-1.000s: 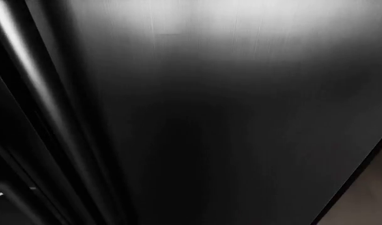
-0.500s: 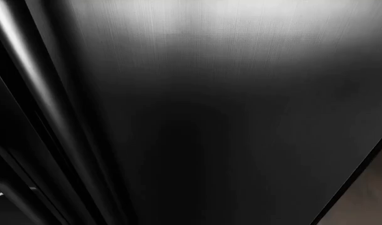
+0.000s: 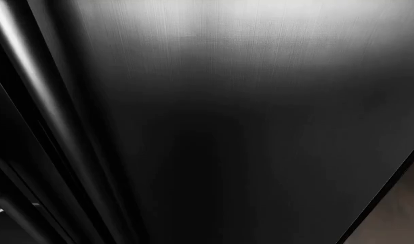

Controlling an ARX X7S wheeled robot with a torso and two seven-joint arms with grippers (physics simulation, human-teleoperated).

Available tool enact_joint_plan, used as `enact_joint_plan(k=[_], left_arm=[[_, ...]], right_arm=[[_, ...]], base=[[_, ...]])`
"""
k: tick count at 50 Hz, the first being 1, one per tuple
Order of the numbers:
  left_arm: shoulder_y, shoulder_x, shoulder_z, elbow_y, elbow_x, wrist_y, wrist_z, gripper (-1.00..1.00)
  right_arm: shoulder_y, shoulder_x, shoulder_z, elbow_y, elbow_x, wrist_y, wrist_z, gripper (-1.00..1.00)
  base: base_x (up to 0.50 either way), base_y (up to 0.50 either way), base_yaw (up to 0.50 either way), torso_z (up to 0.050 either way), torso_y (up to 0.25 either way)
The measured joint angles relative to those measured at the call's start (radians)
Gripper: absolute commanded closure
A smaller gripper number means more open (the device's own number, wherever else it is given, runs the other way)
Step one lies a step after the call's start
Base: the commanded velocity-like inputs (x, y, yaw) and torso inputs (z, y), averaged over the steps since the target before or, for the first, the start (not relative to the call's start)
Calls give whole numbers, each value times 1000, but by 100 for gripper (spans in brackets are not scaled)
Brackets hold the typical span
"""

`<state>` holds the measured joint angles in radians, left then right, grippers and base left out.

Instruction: Close the microwave door

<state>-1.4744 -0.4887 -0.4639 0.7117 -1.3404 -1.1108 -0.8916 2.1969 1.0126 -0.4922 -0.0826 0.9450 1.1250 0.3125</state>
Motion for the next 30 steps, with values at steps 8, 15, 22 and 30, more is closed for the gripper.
enact_joint_plan(k=[8, 15, 22, 30], left_arm=[[5, -2, 3, 2, 1, 6, 1, -100], [6, -4, 5, 2, -3, 9, -2, -100], [5, -7, 9, 2, -9, 11, -8, -100], [7, -9, 12, 4, -12, 15, -10, -100]], right_arm=[[6, -1, -2, 39, -8, 10, -10, -100], [13, -1, -11, 70, -20, 14, -35, -100], [0, 11, 5, 87, -11, -16, -74, -100], [-1, 22, 9, 106, -9, -19, -105, -100]], base=[[0, 0, 0, 0, 0], [0, 0, 0, 0, 0], [0, 0, 0, 0, 0], [0, 0, 0, 0, 0]])
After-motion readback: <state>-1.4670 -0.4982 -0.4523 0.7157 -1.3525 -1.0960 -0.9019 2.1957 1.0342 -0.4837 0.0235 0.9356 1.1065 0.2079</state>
